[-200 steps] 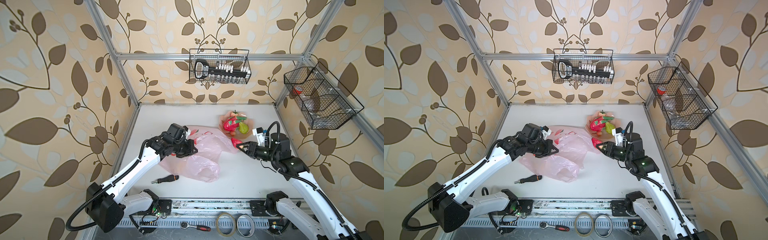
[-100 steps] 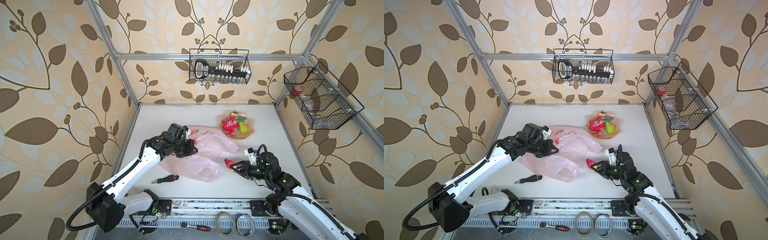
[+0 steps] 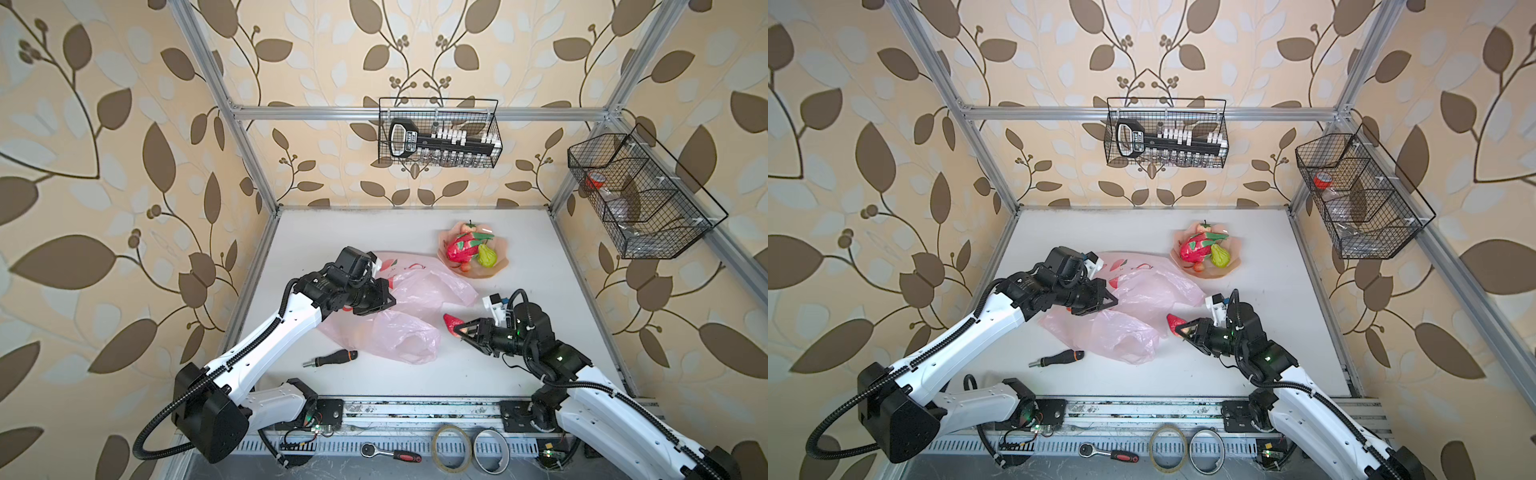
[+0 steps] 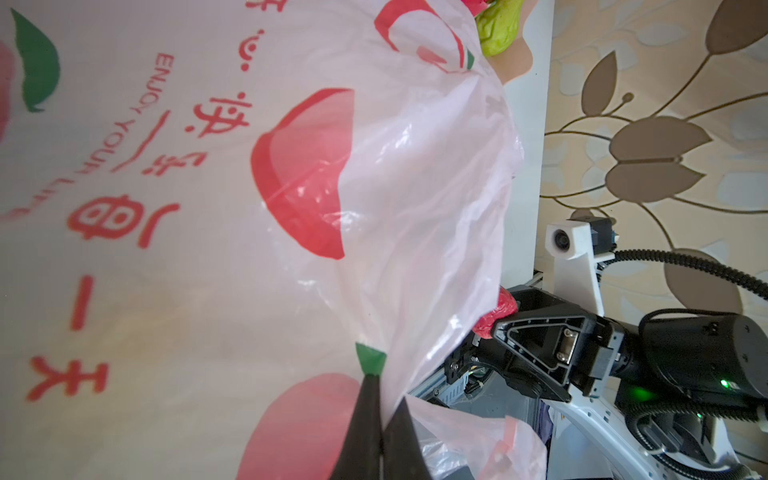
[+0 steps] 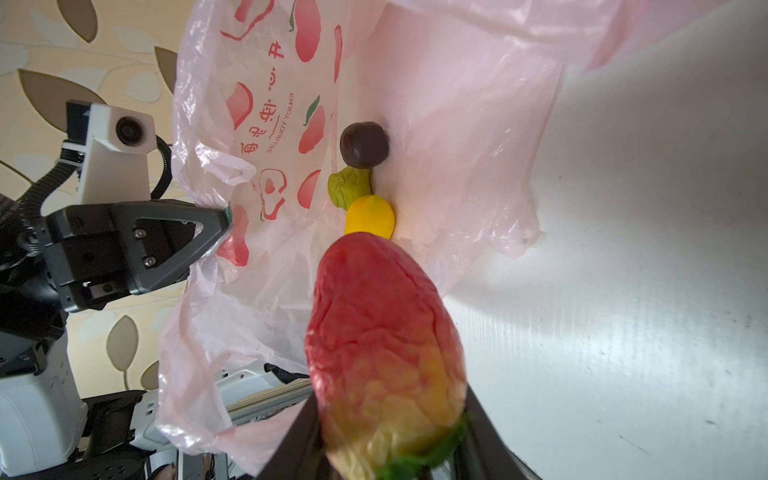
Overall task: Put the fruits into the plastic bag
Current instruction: 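Lower the mango into the bag mouth held open by the left gripper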
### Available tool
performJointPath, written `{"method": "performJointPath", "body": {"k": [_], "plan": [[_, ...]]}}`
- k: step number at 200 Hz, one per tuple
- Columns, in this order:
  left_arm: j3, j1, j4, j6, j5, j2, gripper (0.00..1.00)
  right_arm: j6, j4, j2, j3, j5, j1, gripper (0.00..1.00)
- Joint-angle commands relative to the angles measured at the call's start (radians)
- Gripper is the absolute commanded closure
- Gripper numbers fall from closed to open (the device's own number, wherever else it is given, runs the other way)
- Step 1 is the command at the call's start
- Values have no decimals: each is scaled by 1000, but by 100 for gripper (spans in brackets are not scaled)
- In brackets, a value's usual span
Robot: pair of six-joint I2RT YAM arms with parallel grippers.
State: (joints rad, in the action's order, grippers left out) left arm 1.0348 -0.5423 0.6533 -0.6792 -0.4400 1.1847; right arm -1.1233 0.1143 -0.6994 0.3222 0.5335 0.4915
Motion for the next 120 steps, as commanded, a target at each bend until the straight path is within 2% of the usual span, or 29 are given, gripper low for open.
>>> {"method": "performJointPath", "body": {"k": [1,67,120], "plan": [[23,3,-7,6,-23,-4,100,-38,-86,-33,-15,-21,19,73],[25,3,-6,3,-28,-7,100,-90,-303,-188,-21,-18,70,73],[26,1,-15,0,-37,-2,100,-120,-474,-401,40,-36,152,74]]}}
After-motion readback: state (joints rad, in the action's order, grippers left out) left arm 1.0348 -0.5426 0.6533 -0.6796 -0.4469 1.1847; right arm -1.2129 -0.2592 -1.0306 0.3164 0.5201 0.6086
